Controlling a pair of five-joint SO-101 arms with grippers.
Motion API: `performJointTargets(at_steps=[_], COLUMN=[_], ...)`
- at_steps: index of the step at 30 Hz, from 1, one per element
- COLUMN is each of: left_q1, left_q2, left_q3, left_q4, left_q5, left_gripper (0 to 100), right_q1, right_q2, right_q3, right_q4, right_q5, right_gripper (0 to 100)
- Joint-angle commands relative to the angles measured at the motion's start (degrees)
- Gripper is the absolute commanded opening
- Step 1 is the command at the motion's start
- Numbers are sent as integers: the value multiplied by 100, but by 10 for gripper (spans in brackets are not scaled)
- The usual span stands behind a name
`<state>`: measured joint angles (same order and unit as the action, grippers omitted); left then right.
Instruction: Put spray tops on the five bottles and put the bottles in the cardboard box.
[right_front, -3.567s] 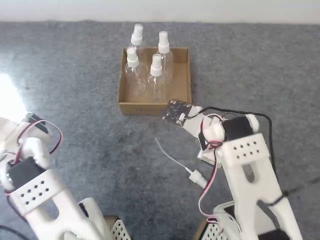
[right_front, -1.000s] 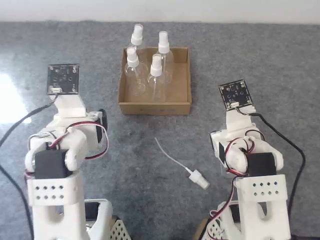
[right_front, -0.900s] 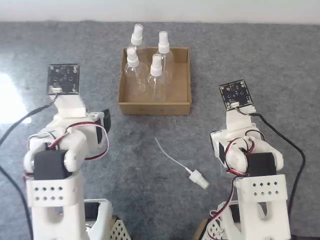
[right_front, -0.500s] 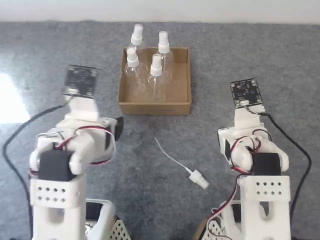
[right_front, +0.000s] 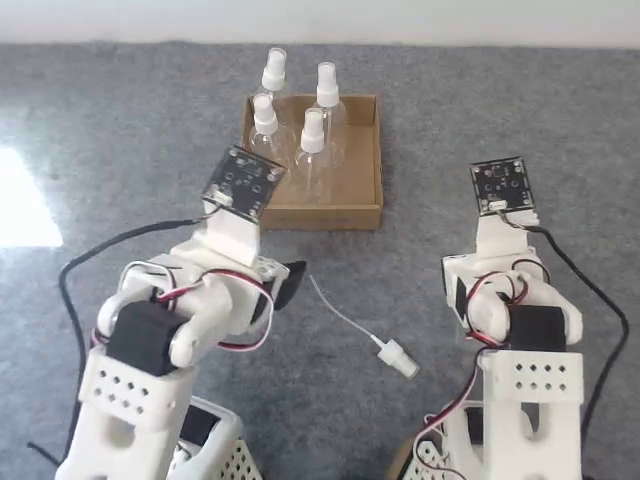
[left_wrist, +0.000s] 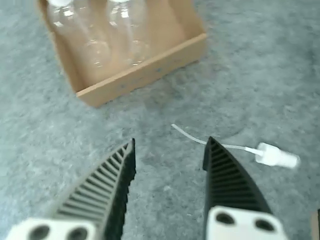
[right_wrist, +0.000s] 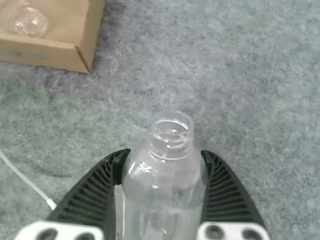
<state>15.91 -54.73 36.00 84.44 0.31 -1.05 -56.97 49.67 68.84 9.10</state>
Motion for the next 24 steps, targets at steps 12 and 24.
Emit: performJointTargets(at_steps=[12,24], left_q1=[1160,1846], left_q2=[-105,-97], left_q3=[602,1165], left_q4=[-448,-501], left_q5=[-413,-738], left_gripper=[209,210], right_q1=[382,1007], right_q2=[-154,-154], right_q3=[-105,-114], right_q4=[-207,-365], right_q5=[-79,-246], right_gripper=[76,76])
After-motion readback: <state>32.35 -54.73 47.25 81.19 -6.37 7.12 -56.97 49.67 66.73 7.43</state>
